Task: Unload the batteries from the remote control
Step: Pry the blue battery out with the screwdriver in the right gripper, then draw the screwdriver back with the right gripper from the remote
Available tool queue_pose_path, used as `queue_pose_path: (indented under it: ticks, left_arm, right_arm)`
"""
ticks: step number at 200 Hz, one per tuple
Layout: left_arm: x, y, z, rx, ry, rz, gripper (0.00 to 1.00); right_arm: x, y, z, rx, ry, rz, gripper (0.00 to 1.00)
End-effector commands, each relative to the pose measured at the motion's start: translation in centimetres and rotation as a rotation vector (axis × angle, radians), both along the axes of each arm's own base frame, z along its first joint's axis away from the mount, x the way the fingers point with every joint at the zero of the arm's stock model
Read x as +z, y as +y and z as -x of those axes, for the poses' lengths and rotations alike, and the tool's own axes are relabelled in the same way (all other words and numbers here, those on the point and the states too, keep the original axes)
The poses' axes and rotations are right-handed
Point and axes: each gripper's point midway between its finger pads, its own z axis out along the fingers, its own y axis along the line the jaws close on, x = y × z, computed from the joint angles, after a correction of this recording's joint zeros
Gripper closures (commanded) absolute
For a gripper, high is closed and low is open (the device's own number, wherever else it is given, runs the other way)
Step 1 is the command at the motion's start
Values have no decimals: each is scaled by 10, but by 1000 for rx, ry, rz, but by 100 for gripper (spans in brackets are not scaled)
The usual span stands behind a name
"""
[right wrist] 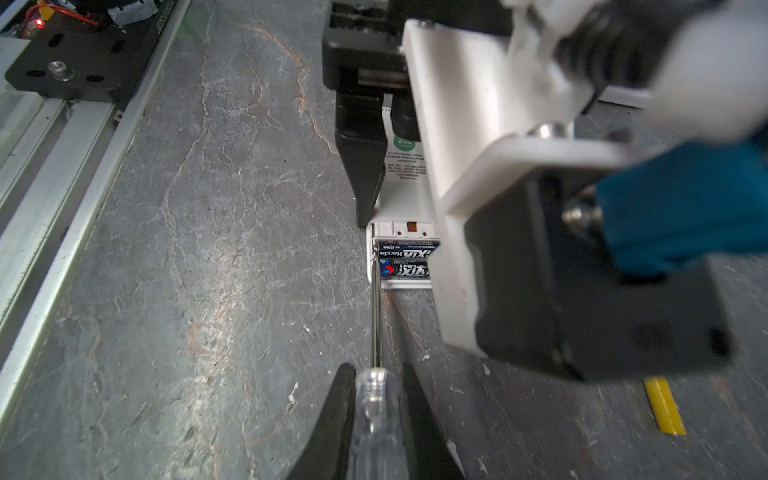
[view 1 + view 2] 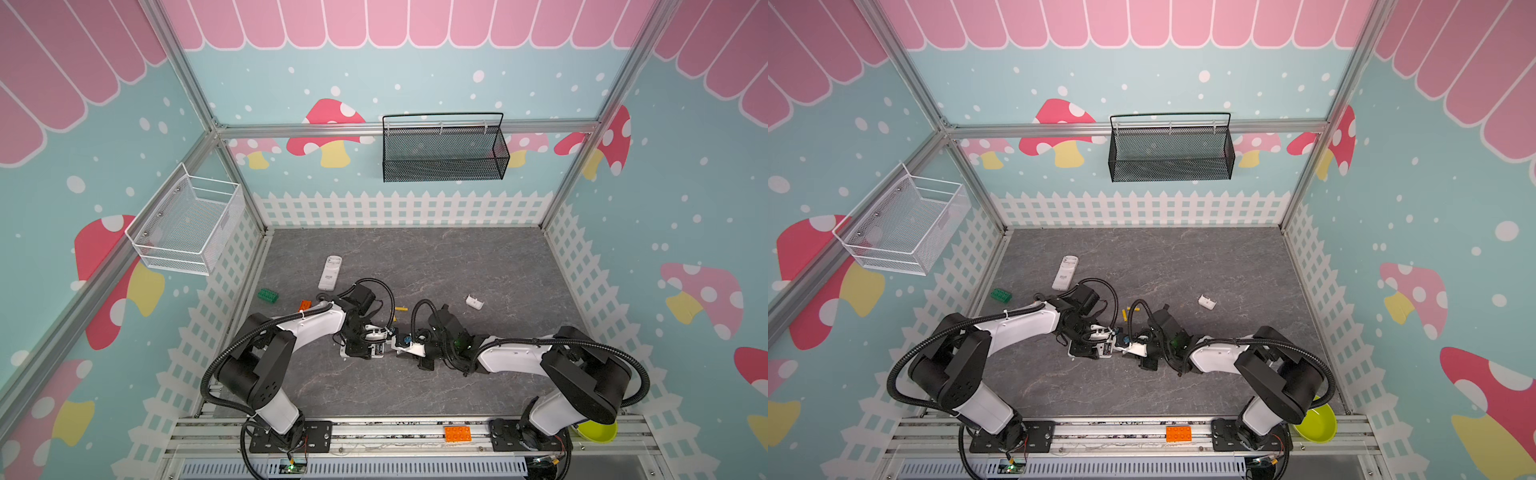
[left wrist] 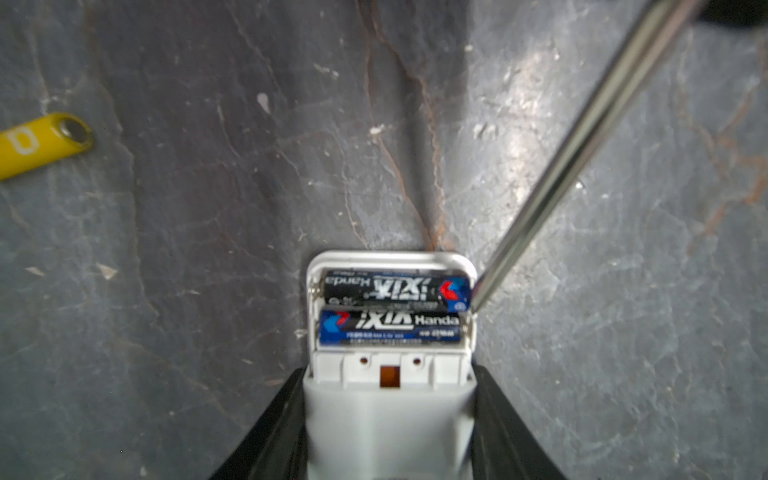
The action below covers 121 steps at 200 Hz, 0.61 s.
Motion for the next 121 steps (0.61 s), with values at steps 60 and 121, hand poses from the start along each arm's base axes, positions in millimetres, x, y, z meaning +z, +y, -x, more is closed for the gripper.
queue_pose_path:
  ticks: [60,121]
  left_arm:
    - [-11,10,13,-20,33,-37,56]
    - [-11,10,13,-14,31,-37,56]
  right_arm:
    - [28,-5,-32,-125,-199,-39,100]
    - [22,-12,-27,-131,-189,-20,100]
